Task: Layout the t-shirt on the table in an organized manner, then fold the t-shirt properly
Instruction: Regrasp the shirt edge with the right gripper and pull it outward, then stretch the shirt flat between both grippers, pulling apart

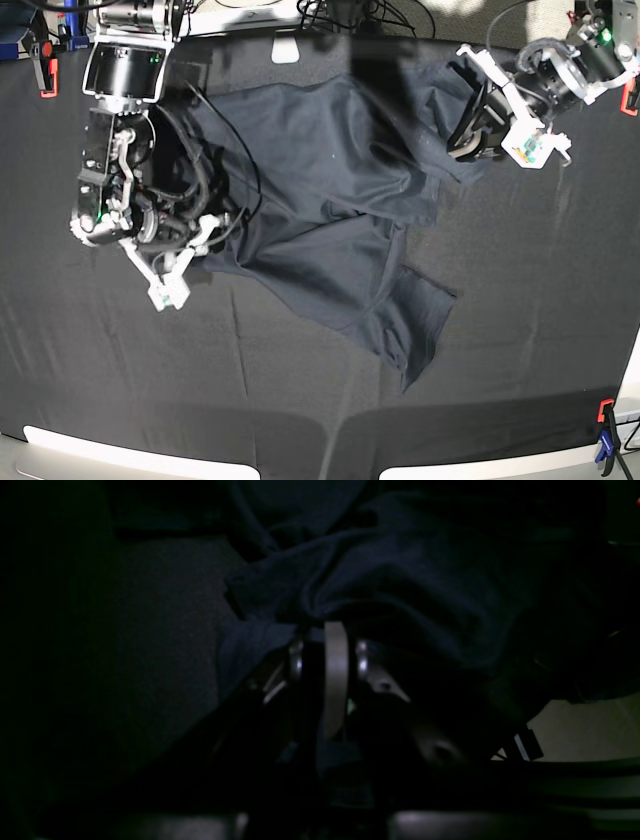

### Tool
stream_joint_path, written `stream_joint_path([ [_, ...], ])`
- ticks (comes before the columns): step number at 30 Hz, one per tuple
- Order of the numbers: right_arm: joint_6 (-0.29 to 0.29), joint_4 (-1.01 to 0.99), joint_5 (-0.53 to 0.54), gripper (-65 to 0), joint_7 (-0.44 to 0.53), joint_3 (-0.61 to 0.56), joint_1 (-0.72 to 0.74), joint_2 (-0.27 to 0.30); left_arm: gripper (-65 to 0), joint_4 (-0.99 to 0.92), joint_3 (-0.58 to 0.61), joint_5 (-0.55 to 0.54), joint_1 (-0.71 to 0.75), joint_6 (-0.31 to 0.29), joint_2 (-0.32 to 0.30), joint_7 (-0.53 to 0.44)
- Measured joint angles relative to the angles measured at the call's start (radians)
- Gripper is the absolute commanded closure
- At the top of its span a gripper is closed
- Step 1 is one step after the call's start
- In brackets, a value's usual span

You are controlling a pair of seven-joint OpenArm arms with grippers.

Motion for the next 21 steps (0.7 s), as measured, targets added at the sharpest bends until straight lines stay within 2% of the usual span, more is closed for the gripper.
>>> stream_joint_path([
  [2, 0.006, 0.000, 0.020, -15.5, 0.001, 0.000, 0.001, 0.000, -4.2, 0.000, 0.000, 0.000, 0.000, 0.000, 0.000, 0.001],
  [5, 0.016, 0.000, 0.020, -2.1, 0.000, 0.000, 0.002, 0.000, -4.2, 0.000, 0.000, 0.000, 0.000, 0.000, 0.000, 0.000],
  [6, 0.016, 0.000, 0.015, 0.0, -0.002, 0.000, 0.002, 0.000, -4.2, 0.000, 0.000, 0.000, 0.000, 0.000, 0.000, 0.000],
  [11, 0.035, 0.025, -0.095, 0.0, -0.018, 0.000, 0.000, 0.000, -4.2, 0.000, 0.000, 0.000, 0.000, 0.000, 0.000, 0.000],
  [16, 0.041, 0.201, -0.049, 0.0, -0.087, 0.000, -0.049, 0.037, -4.2, 0.000, 0.000, 0.000, 0.000, 0.000, 0.000, 0.000],
  [21, 0.044, 0.424, -0.042, 0.0, -0.096, 0.069, -0.200, 0.053, -4.2, 0.000, 0.000, 0.000, 0.000, 0.000, 0.003, 0.000],
])
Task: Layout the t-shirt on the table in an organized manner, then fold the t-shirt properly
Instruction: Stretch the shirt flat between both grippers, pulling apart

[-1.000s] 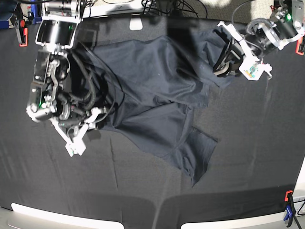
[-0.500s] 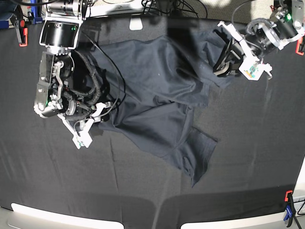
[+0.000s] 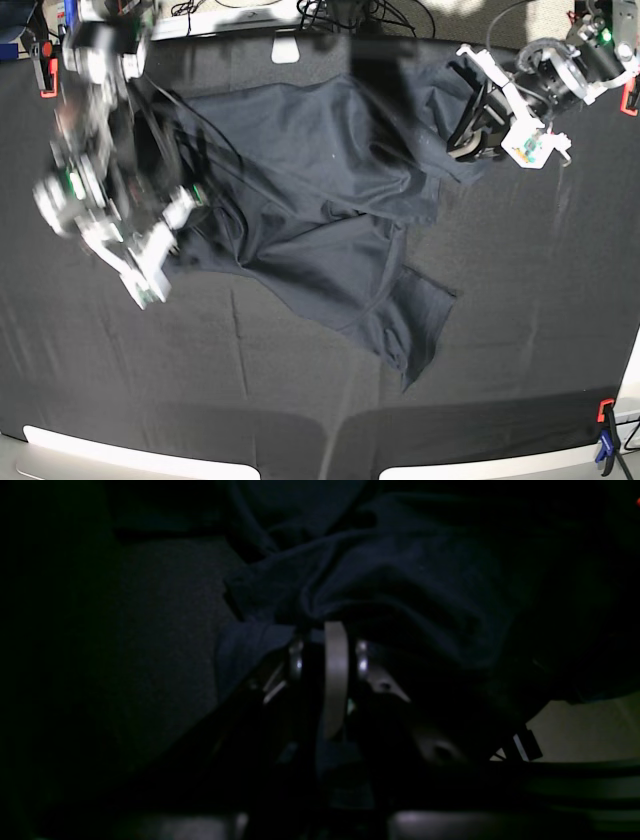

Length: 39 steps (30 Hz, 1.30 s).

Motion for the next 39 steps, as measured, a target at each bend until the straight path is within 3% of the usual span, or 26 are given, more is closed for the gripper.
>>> stream_joint_path([
  [10, 0.000, 0.066, 0.002, 0.0, 0.001, 0.372, -0.293, -0.003, -4.2, 0.000, 0.000, 0.000, 0.000, 0.000, 0.000, 0.000],
  [15, 0.000, 0.066, 0.009, 0.0, 0.002, 0.531, -0.357, -0.011, -4.2, 0.000, 0.000, 0.000, 0.000, 0.000, 0.000, 0.000],
  [17, 0.003, 0.066, 0.065, -1.6, 0.002, 0.574, -0.359, -0.010, -4.2, 0.000, 0.000, 0.000, 0.000, 0.000, 0.000, 0.000],
  [19, 0.066, 0.066, 0.174, -10.9, 0.002, 0.600, -0.359, -0.004, -4.2, 0.000, 0.000, 0.000, 0.000, 0.000, 0.000, 0.000],
  [22, 0.079, 0.068, 0.338, -21.0, 0.002, 0.612, -0.359, 0.015, -4.2, 0.000, 0.000, 0.000, 0.000, 0.000, 0.000, 0.000],
  [29, 0.079, 0.092, 0.588, -21.3, 0.001, 0.612, -0.351, 0.109, -4.3, 0.000, 0.000, 0.000, -0.001, 0.000, 0.000, 0.000],
  [35, 0.079, 0.095, 0.592, -21.3, -0.003, 0.615, -0.262, 0.101, -8.0, 0.000, 0.000, 0.000, -0.031, 0.000, 0.000, 0.000],
  [39, 0.081, 0.095, 0.593, -21.3, -0.005, 0.614, -0.187, 0.101, -15.0, 0.000, 0.000, 0.038, -0.055, 0.098, 0.000, 0.001],
])
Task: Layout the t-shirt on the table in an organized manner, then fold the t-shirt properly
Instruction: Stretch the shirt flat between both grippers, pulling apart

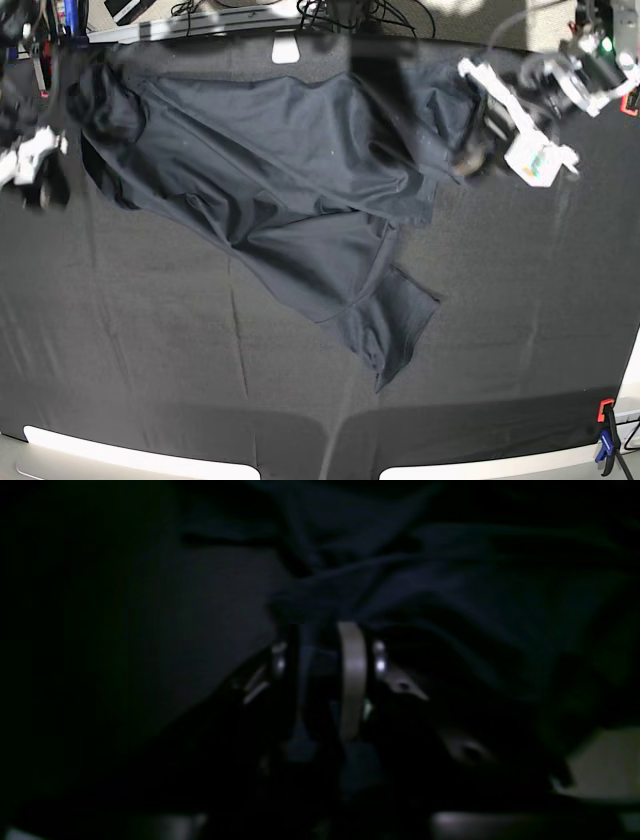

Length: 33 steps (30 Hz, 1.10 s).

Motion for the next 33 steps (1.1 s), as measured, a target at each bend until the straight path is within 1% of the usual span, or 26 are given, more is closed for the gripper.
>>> stream_joint_path([
  [3, 0.000, 0.000, 0.000, -21.3, 0.000, -0.033, 0.039, 0.003, -16.4, 0.000, 0.000, 0.008, -0.024, 0.043, 0.000, -0.003],
  [6, 0.000, 0.000, -0.016, -21.3, -0.001, -0.112, 0.044, 0.002, -16.4, 0.000, 0.000, -0.012, -0.045, 0.045, 0.000, -0.001],
  [8, 0.000, 0.000, -0.049, -21.3, -0.001, -0.175, 0.043, 0.002, -16.4, 0.000, 0.000, -0.033, -0.068, 0.048, 0.009, -0.003],
  [10, 0.000, 0.000, -0.077, -21.3, -0.001, -0.237, 0.043, 0.002, -16.4, -0.006, 0.000, -0.036, -0.098, 0.083, 0.036, -0.002],
  [13, 0.000, 0.000, -0.094, -21.3, -0.001, -0.313, 0.043, 0.002, -16.4, -0.068, 0.001, -0.019, -0.143, 0.088, 0.105, -0.007],
  [14, 0.000, 0.000, -0.094, -21.3, -0.001, -0.332, 0.043, 0.003, -16.4, -0.094, 0.008, 0.008, -0.155, 0.084, 0.124, -0.004],
  [15, 0.000, 0.000, -0.097, -21.3, 0.000, -0.348, 0.043, 0.003, -16.4, -0.121, 0.018, 0.062, -0.167, 0.084, 0.136, 0.000],
  [17, 0.000, 0.000, -0.122, -21.3, 0.000, -0.370, 0.043, 0.002, -16.5, -0.179, 0.053, 0.158, -0.194, 0.055, 0.142, 0.001],
  [19, 0.000, 0.000, -0.125, -21.3, 0.010, -0.372, 0.043, 0.003, -16.6, -0.227, 0.108, 0.205, -0.221, 0.030, 0.140, -0.001],
  [20, 0.000, 0.000, -0.129, -21.3, 0.027, -0.372, 0.043, 0.002, -16.7, -0.248, 0.139, 0.226, -0.235, 0.029, 0.139, -0.001],
  [22, 0.000, 0.000, -0.129, -21.3, 0.030, -0.371, 0.044, 0.003, -17.7, -0.292, 0.193, 0.268, -0.269, 0.021, 0.142, -0.001],
  [24, 0.000, 0.000, -0.132, -21.3, 0.029, -0.370, 0.042, 0.005, -17.8, -0.343, 0.235, 0.308, -0.311, 0.021, 0.142, -0.003],
  [26, 0.000, 0.000, -0.132, -21.3, 0.029, -0.370, 0.041, 0.005, -17.8, -0.393, 0.253, 0.323, -0.350, 0.045, 0.142, -0.002],
  [30, 0.000, 0.000, -0.132, -21.3, 0.029, -0.370, 0.041, 0.005, -17.8, -0.464, 0.253, 0.373, -0.393, 0.068, 0.139, -0.001],
  [33, 0.000, 0.000, -0.132, -21.3, 0.029, -0.370, 0.041, 0.005, -17.8, -0.487, 0.254, 0.383, -0.406, 0.078, 0.140, -0.001],
])
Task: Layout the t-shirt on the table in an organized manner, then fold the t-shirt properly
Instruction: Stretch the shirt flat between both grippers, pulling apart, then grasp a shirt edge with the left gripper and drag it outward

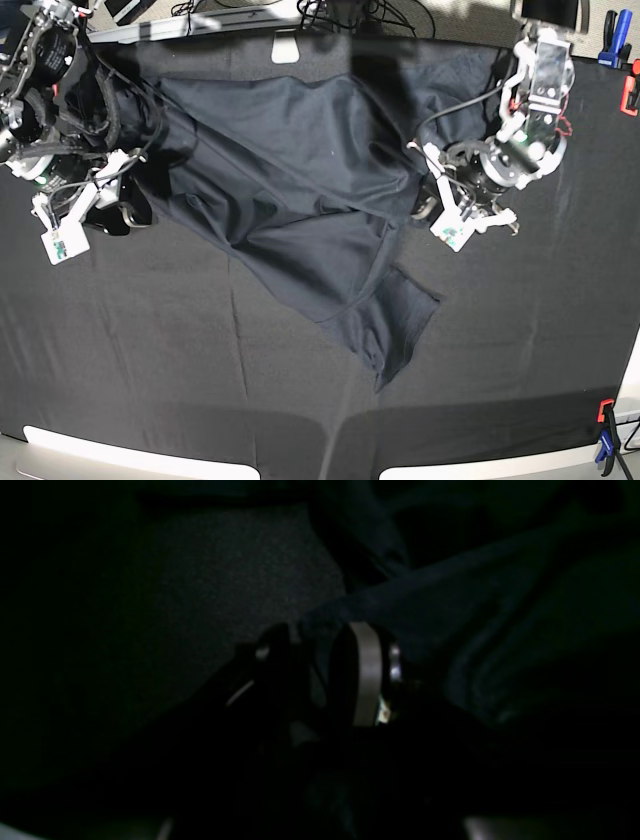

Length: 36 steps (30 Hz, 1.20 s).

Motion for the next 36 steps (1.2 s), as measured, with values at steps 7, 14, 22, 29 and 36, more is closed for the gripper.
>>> stream_joint_path([
  [7, 0.000, 0.000, 0.000, -21.3, 0.000, 0.000, 0.000, 0.000, -17.7, -0.024, 0.000, -0.003, -0.002, -0.011, 0.000, 0.003],
  [14, 0.000, 0.000, 0.000, -21.3, 0.000, 0.000, 0.000, 0.000, -19.7, -0.024, 0.001, -0.023, -0.005, -0.037, -0.010, 0.001],
  [22, 0.000, 0.000, -0.001, -21.3, 0.000, 0.000, 0.000, 0.000, -19.6, -0.026, 0.002, -0.105, -0.008, -0.037, -0.014, -0.028],
  [29, 0.000, 0.000, 0.001, -21.3, 0.000, 0.000, 0.000, 0.000, -19.6, -0.143, 0.002, -0.113, -0.008, -0.036, 0.000, -0.083],
  [36, 0.000, 0.000, 0.001, -21.3, 0.000, 0.000, 0.000, 0.000, -19.6, -0.234, 0.002, -0.121, -0.016, -0.037, 0.005, -0.179],
])
